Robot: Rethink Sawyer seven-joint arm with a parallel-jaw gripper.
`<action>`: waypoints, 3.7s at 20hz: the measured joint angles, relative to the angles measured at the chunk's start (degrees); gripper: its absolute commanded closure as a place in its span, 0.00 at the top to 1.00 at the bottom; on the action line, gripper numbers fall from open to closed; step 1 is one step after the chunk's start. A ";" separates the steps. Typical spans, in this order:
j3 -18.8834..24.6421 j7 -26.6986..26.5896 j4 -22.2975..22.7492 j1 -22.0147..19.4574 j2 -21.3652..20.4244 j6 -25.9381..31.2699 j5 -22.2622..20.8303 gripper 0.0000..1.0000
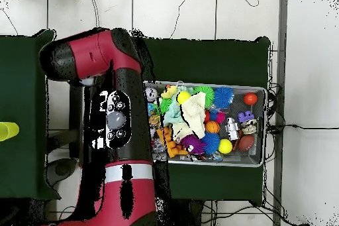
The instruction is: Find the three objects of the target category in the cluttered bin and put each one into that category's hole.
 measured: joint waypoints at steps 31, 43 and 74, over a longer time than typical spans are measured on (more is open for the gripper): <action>3.08 0.00 7.06 -3.06 -0.81 -0.01 -1.88 0.00; 6.53 0.00 10.54 -3.71 -2.84 -3.85 -1.90 0.00; 7.41 0.00 11.55 -3.10 -3.29 -3.47 -4.14 0.00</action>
